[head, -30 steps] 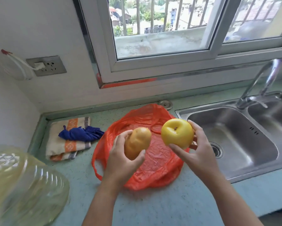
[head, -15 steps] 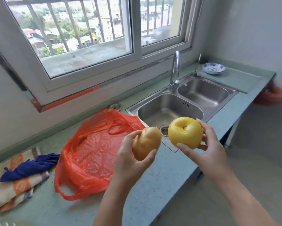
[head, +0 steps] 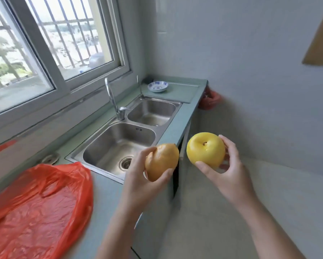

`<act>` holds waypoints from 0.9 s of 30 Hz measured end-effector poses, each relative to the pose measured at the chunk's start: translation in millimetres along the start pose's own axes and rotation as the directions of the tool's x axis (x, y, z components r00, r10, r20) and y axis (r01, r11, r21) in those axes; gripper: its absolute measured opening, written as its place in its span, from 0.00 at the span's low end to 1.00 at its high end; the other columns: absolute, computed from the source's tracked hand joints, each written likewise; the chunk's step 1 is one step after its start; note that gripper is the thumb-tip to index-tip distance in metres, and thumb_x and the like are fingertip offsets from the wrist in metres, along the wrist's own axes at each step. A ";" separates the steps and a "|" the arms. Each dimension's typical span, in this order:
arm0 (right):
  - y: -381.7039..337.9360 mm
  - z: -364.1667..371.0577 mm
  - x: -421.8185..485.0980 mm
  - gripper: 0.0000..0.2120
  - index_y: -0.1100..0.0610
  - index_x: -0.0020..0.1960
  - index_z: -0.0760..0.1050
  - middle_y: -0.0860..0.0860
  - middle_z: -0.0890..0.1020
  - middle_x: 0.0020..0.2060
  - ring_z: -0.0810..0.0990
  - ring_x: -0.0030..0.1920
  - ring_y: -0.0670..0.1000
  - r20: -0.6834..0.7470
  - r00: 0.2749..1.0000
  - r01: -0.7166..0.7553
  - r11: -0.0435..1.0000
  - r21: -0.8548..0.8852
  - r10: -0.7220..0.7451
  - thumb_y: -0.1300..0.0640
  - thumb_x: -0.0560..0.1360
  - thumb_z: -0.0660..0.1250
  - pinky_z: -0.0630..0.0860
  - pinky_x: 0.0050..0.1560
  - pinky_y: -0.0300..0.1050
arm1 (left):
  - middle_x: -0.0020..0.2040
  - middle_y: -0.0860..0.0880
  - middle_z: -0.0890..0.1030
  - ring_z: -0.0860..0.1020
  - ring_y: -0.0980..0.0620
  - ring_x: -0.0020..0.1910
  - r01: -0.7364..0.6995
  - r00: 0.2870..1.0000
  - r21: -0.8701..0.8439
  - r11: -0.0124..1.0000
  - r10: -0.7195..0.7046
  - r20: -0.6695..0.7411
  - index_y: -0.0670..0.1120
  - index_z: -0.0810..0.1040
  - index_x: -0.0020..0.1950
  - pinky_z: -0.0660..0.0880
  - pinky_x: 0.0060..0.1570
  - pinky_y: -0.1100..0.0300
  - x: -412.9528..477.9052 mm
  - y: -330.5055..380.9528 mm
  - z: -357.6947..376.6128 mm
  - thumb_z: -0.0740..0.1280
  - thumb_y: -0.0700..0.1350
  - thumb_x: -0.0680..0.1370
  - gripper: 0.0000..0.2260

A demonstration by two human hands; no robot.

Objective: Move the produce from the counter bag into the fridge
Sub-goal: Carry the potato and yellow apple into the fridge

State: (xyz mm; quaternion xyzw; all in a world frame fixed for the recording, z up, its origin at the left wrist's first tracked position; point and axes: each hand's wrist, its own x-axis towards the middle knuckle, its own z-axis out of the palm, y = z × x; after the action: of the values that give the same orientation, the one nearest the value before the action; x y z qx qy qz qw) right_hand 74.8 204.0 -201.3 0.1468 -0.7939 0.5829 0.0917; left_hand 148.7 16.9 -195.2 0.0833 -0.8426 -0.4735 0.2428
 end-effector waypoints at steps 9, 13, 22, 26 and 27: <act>51.8 -182.7 2.0 0.43 0.46 0.67 0.64 0.44 0.74 0.60 0.75 0.55 0.41 -0.288 0.957 -0.070 0.995 -0.075 0.046 0.34 0.55 0.68 0.72 0.49 0.32 | 0.54 0.60 0.76 0.74 0.64 0.50 -0.111 0.957 -0.116 0.987 0.138 0.255 0.62 0.71 0.57 0.70 0.46 0.71 7.1 101.6 170.6 0.70 0.58 0.61 0.25; 73.2 -272.2 -4.8 0.42 0.48 0.66 0.65 0.45 0.74 0.61 0.76 0.55 0.44 -0.414 0.909 -0.099 0.990 -0.099 0.050 0.35 0.55 0.69 0.74 0.50 0.37 | 0.54 0.60 0.75 0.73 0.65 0.51 -0.178 0.914 -0.151 0.972 0.220 0.342 0.62 0.70 0.57 0.67 0.46 0.76 -3.3 155.2 255.7 0.69 0.58 0.62 0.24; 110.5 -421.2 -61.6 0.41 0.46 0.65 0.65 0.44 0.73 0.61 0.75 0.55 0.42 -0.680 0.720 -0.251 0.966 -0.067 0.140 0.36 0.56 0.70 0.75 0.51 0.40 | 0.54 0.61 0.74 0.70 0.69 0.51 -0.263 0.694 -0.263 0.928 0.372 0.616 0.64 0.68 0.56 0.67 0.43 0.78 -43.9 242.9 405.8 0.70 0.54 0.64 0.22; 124.0 -459.0 -80.4 0.38 0.46 0.64 0.66 0.45 0.74 0.59 0.76 0.54 0.41 -0.775 0.612 -0.308 0.950 -0.044 0.162 0.39 0.56 0.72 0.75 0.51 0.41 | 0.53 0.63 0.73 0.70 0.69 0.51 -0.263 0.613 -0.321 0.910 0.415 0.673 0.65 0.67 0.55 0.67 0.43 0.79 -55.1 265.2 455.3 0.72 0.52 0.66 0.22; 129.0 -469.4 -85.0 0.39 0.45 0.63 0.66 0.44 0.74 0.59 0.75 0.54 0.40 -0.799 0.578 -0.325 0.945 -0.036 0.168 0.37 0.56 0.72 0.75 0.50 0.40 | 0.53 0.62 0.73 0.70 0.69 0.51 -0.262 0.584 -0.339 0.904 0.428 0.690 0.65 0.67 0.55 0.67 0.42 0.79 -57.9 270.4 471.7 0.73 0.51 0.66 0.22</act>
State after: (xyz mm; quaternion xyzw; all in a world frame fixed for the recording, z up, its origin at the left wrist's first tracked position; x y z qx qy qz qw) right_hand 98.8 697.6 -201.6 -0.2443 -0.7339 0.5214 0.3603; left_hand -7.0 541.1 -192.2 -0.3102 -0.8138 -0.4904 -0.0317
